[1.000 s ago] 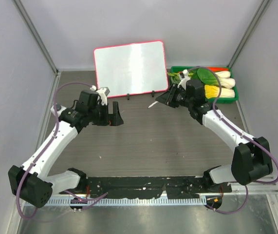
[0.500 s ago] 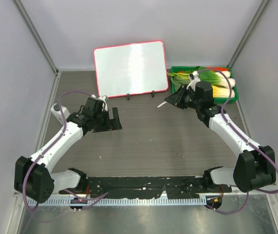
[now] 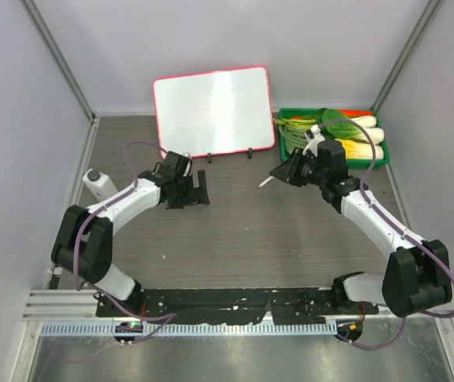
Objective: Write a sentence on the whiteboard
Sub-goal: Move the whiteboard to the center of the board.
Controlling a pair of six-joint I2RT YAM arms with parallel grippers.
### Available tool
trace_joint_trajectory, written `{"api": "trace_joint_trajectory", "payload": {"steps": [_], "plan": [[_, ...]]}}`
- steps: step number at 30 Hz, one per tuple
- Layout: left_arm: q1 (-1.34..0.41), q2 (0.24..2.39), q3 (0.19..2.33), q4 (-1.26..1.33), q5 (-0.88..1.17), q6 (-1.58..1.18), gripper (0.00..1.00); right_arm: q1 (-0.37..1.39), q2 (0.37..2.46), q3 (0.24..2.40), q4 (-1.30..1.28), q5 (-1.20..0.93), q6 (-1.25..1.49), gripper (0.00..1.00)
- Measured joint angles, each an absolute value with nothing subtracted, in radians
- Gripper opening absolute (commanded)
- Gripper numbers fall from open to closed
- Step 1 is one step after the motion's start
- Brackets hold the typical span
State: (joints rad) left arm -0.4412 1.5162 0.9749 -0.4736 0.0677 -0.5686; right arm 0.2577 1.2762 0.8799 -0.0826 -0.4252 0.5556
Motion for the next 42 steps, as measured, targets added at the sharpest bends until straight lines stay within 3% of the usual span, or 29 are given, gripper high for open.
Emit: {"api": "trace_joint_trajectory", "payload": {"steps": [5,16,19,25,32,37,40,42], "plan": [[-0.444,1.647,1.086,-0.443,0.022,-0.569,0.97,0.258,1.276,0.837,-0.072,-0.419,0.557,0.02],[-0.444,2.012,1.504,-0.453,-0.099,-0.521,0.81,0.258,1.277,0.836,-0.059,-0.405,0.558,0.02],[-0.445,2.092,1.604,-0.492,-0.138,-0.505,0.75,0.258,1.276,0.836,-0.060,-0.401,0.559,0.02],[-0.451,2.215,1.751,-0.560,-0.190,-0.471,0.54,0.258,1.268,0.826,-0.059,-0.390,0.559,0.02],[-0.457,2.327,1.922,-0.639,-0.219,-0.458,0.49,0.258,1.267,0.820,-0.057,-0.390,0.559,0.01],[-0.459,2.360,1.974,-0.667,-0.235,-0.442,0.25,0.258,1.267,0.819,-0.056,-0.391,0.558,0.01],[-0.459,2.377,2.001,-0.680,-0.236,-0.433,0.03,0.258,1.267,0.816,-0.054,-0.394,0.558,0.01],[-0.460,2.386,2.020,-0.700,-0.241,-0.435,0.00,0.258,1.267,0.812,-0.053,-0.395,0.558,0.01]]}}
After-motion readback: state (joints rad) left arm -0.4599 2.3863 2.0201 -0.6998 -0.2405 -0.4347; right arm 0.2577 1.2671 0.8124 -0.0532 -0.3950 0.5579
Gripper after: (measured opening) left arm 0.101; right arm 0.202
